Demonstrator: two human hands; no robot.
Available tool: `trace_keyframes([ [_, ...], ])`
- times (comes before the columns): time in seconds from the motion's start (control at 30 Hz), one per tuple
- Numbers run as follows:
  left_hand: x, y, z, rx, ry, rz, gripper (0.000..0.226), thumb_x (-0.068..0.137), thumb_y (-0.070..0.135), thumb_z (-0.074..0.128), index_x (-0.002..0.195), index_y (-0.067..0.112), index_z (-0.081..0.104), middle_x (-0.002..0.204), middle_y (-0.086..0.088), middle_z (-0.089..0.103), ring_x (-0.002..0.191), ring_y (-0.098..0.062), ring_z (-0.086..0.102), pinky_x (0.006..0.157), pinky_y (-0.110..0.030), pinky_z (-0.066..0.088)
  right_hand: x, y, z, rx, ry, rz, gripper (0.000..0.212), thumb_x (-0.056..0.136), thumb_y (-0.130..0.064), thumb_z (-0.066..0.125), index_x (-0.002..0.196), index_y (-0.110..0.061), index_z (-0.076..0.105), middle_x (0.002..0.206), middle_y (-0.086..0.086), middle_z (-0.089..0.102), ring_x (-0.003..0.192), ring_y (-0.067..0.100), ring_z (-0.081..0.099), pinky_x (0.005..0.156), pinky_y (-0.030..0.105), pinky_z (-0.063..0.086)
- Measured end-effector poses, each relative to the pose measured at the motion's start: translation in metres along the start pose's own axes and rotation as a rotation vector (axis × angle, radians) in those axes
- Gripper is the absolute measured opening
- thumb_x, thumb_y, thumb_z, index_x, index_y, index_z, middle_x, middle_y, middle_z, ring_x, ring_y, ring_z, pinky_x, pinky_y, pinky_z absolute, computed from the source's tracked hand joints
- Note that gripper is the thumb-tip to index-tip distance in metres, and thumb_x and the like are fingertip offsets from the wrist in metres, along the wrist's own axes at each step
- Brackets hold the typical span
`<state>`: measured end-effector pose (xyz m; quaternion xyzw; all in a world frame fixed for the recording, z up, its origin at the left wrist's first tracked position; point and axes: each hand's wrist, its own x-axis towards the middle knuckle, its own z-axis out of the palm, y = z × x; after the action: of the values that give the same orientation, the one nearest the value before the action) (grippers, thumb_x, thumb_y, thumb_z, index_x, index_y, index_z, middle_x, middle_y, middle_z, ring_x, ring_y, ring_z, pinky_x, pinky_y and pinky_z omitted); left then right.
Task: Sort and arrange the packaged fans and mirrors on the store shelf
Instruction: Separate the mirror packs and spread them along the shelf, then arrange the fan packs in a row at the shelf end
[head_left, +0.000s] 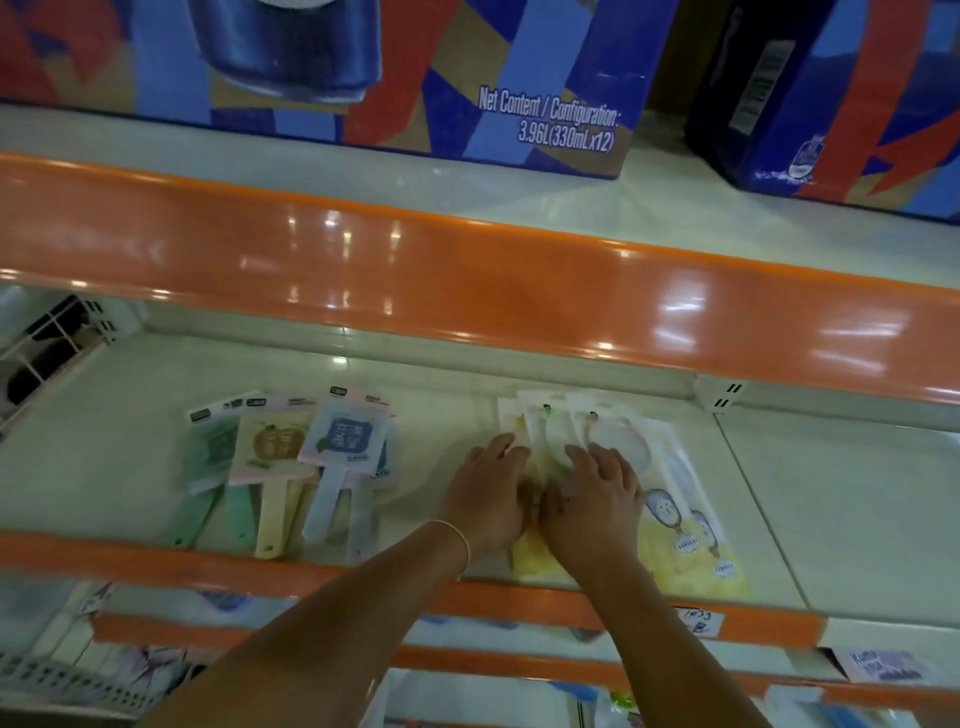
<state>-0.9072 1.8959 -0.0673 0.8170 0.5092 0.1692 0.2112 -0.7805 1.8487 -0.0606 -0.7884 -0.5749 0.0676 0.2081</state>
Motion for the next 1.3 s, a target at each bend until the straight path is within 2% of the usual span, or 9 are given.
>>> trace_keyframes([
  [0.13,-0.006,-0.014,-0.013,-0.004,0.123,-0.083,0.045,0.095,0.018,0.044,0.14,0.015,0.043,0.152,-0.006,0.032,0.137,-0.026,0.032,0.111,-0.036,0.031,0.003,-0.021,0.014,0.082,-0.017,-0.134,0.051,0.08,-0.025,0.058,0.127,-0.007,0.057,0.133,0.016,0.053,0.13,0.037,0.04,0.107,0.052,0.036],
  [0.3,-0.027,-0.05,-0.036,0.007,0.266,-0.175,0.044,0.094,0.016,0.045,0.138,0.016,0.045,0.146,-0.001,0.037,0.135,-0.019,0.036,0.11,-0.032,0.035,0.002,-0.052,0.032,0.236,-0.041,-0.265,0.049,0.083,-0.032,0.05,0.123,-0.006,0.06,0.125,0.015,0.058,0.122,0.035,0.048,0.102,0.043,0.041],
  [0.43,-0.05,-0.078,-0.06,0.01,0.365,-0.231,0.032,0.089,0.013,0.046,0.118,0.009,0.059,0.123,-0.007,0.056,0.11,-0.025,0.056,0.086,-0.026,0.045,0.001,-0.072,0.05,0.268,-0.205,-0.317,0.047,0.089,-0.036,0.049,0.129,-0.014,0.056,0.129,0.005,0.055,0.125,0.027,0.046,0.104,0.036,0.038],
  [0.67,-0.078,-0.115,-0.092,0.048,0.445,-0.242,0.034,0.078,0.011,0.061,0.111,0.004,0.065,0.111,-0.016,0.063,0.1,-0.036,0.058,0.085,-0.041,0.053,-0.001,-0.106,0.063,0.297,-0.312,-0.343,0.05,0.088,-0.037,0.053,0.134,-0.017,0.051,0.129,0.005,0.053,0.119,0.024,0.049,0.096,0.033,0.044],
  [0.8,-0.089,-0.146,-0.107,0.114,0.426,-0.308,0.034,0.074,0.022,0.047,0.103,0.01,0.061,0.106,-0.015,0.06,0.094,-0.037,0.055,0.082,-0.045,0.052,-0.004,-0.134,0.067,0.317,-0.328,-0.303,0.055,0.084,-0.036,0.06,0.136,-0.022,0.044,0.124,0.005,0.049,0.114,0.025,0.05,0.087,0.034,0.046],
  [0.93,-0.101,-0.19,-0.115,0.187,0.336,-0.351,0.057,0.075,0.039,0.04,0.122,0.007,0.048,0.118,-0.022,0.056,0.109,-0.044,0.053,0.091,-0.052,0.049,-0.022,-0.172,0.081,0.324,-0.299,-0.166,0.079,0.069,-0.063,0.047,0.14,-0.029,0.038,0.137,0.005,0.042,0.123,0.028,0.046,0.099,0.043,0.046],
  [1.07,-0.112,-0.225,-0.116,0.199,0.248,-0.282,0.074,0.079,0.053,0.042,0.137,0.006,0.045,0.134,-0.016,0.05,0.126,-0.04,0.044,0.103,-0.049,0.041,-0.049,-0.208,0.108,0.163,-0.198,-0.148,0.097,0.065,-0.083,0.027,0.148,-0.032,0.026,0.157,0.008,0.02,0.14,0.035,0.025,0.114,0.049,0.025],
  [1.2,-0.112,-0.246,-0.122,0.259,0.13,-0.197,0.087,0.081,0.063,0.015,0.15,0.013,0.028,0.156,-0.007,0.028,0.145,-0.031,0.02,0.118,-0.043,0.02,-0.063,-0.221,0.125,0.058,-0.096,-0.129,0.098,0.067,-0.083,0.021,0.148,-0.03,0.031,0.158,0.011,0.019,0.143,0.038,0.019,0.115,0.051,0.018],
  [1.3,-0.112,-0.26,-0.125,0.231,0.132,-0.114,0.085,0.083,0.064,0.017,0.15,0.015,0.03,0.156,-0.005,0.03,0.145,-0.03,0.023,0.117,-0.039,0.015,-0.064,-0.221,0.13,0.0,-0.095,-0.104,0.087,0.076,-0.078,0.027,0.148,-0.031,0.03,0.158,0.011,0.019,0.145,0.037,0.016,0.116,0.05,0.015],
])
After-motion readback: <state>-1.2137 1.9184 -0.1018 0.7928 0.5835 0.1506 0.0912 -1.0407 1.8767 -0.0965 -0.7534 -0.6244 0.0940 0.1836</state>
